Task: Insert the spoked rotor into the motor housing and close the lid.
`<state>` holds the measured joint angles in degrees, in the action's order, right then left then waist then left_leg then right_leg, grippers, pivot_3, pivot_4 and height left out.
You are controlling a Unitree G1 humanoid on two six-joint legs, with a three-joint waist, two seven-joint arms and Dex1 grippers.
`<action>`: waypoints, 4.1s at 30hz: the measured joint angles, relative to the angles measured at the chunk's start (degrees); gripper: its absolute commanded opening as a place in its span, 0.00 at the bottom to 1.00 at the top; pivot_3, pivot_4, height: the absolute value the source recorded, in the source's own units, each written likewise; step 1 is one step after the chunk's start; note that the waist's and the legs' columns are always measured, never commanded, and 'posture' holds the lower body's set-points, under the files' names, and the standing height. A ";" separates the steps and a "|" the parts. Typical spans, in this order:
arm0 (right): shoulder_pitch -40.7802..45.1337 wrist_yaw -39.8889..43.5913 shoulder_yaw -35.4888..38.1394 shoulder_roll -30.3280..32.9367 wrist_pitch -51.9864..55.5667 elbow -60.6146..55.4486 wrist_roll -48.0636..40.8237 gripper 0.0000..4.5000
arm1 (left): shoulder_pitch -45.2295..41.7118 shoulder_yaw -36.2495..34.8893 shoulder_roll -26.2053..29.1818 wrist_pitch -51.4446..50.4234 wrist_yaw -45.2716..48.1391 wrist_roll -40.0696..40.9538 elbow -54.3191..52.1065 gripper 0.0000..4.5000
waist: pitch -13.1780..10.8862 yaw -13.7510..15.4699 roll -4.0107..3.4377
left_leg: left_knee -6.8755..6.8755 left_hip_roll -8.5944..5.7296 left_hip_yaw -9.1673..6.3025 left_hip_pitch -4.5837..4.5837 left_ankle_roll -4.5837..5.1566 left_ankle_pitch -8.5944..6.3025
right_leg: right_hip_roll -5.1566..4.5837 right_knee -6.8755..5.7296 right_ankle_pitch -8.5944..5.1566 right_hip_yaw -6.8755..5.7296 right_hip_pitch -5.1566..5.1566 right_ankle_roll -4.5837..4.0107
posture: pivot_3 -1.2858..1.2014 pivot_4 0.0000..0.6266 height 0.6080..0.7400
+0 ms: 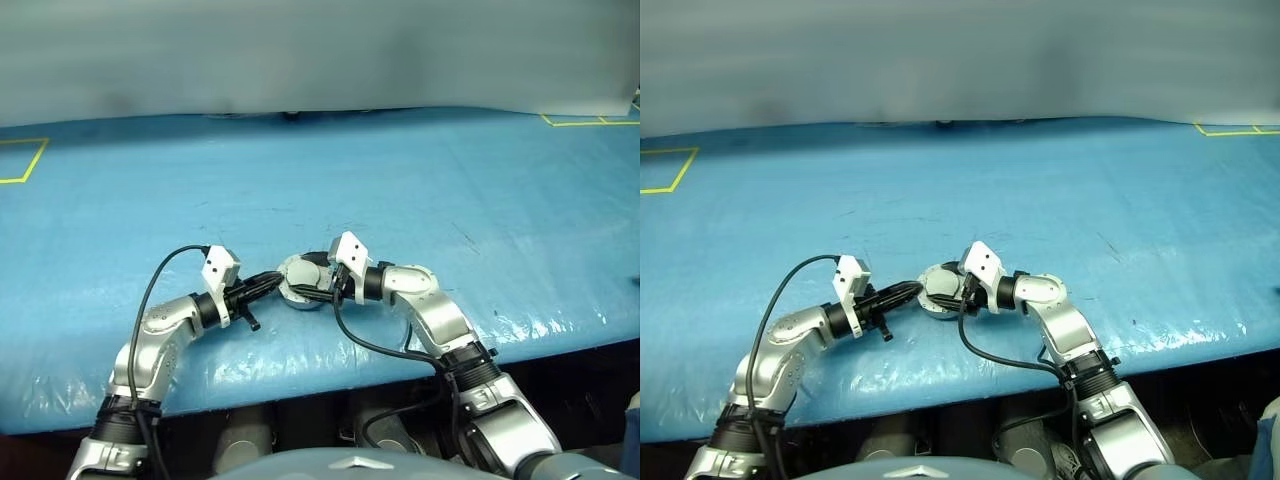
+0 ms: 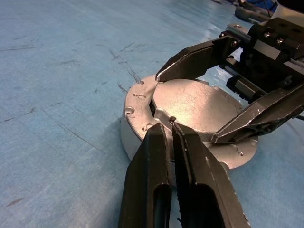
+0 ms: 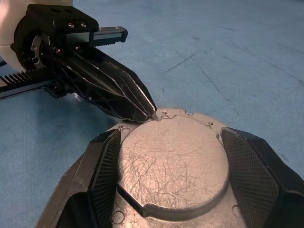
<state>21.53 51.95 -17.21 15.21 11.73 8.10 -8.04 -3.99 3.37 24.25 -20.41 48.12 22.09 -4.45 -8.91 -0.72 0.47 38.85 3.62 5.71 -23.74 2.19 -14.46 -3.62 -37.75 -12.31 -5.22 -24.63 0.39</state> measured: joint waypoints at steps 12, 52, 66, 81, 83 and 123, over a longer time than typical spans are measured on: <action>-1.02 -0.71 0.69 0.31 1.99 -1.53 -1.55 0.87 | 0.32 0.54 -1.14 0.17 0.43 -0.60 -0.06 0.05 | 0.00 0.15 0.00 | 0.00 -0.03 -0.03 0.04 0.00 -0.01 | -0.08 0.02 0.00 -0.03 -0.01 -0.01 | 0.52 0.24 1.00; -11.52 -11.14 11.80 -2.72 11.63 -14.30 -17.77 0.99 | -0.52 2.96 -5.77 2.96 -2.15 -1.21 -0.17 0.05 | -0.03 0.98 -0.06 | -0.03 -0.08 -0.23 -0.57 0.27 -0.16 | 0.08 0.80 0.31 -0.17 0.01 0.49 | 0.52 0.24 1.00; -11.51 -11.03 10.15 -1.91 11.20 -15.15 -16.71 0.99 | -0.13 4.46 -3.62 1.19 -1.93 -1.92 -0.64 0.05 | -0.01 1.17 -0.10 | 0.06 -0.10 -0.25 -0.57 0.30 -0.17 | 0.06 0.83 0.29 -0.17 0.06 0.46 | 0.52 0.24 1.00; -11.58 -21.91 18.87 -6.79 21.61 -15.04 -24.47 0.99 | 0.08 4.74 -3.74 2.34 -2.10 -2.02 -0.57 0.05 | 0.01 1.46 -0.12 | 0.11 -0.10 -0.23 -0.57 0.33 -0.19 | 0.04 0.81 0.38 -0.15 0.08 0.59 | 0.52 0.24 1.00; -12.15 -23.42 20.86 -7.19 25.03 -15.65 -27.61 0.99 | 0.11 4.79 -3.74 2.47 -2.10 -2.03 -0.57 0.05 | 0.02 1.44 -0.14 | 0.10 -0.10 -0.23 -0.57 0.34 -0.19 | 0.06 0.80 0.41 -0.15 0.08 0.62 | 0.52 0.24 1.00; -19.52 -32.61 30.11 -11.86 43.61 -13.55 -52.53 0.29 | 1.35 4.55 -4.64 5.43 -2.47 -3.60 0.55 0.05 | 0.43 1.38 -0.66 | 0.24 -0.11 -0.20 -0.57 0.44 -0.22 | 0.06 0.80 0.39 -0.05 0.10 0.59 | 0.52 0.24 1.00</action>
<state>2.01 19.34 12.90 3.34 55.34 -5.45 -60.57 -2.64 7.92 19.61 -14.98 45.65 18.49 -3.90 -8.48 0.67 -0.19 39.09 3.52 5.50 -24.31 2.62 -14.68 -3.56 -36.95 -11.92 -5.26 -24.54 0.97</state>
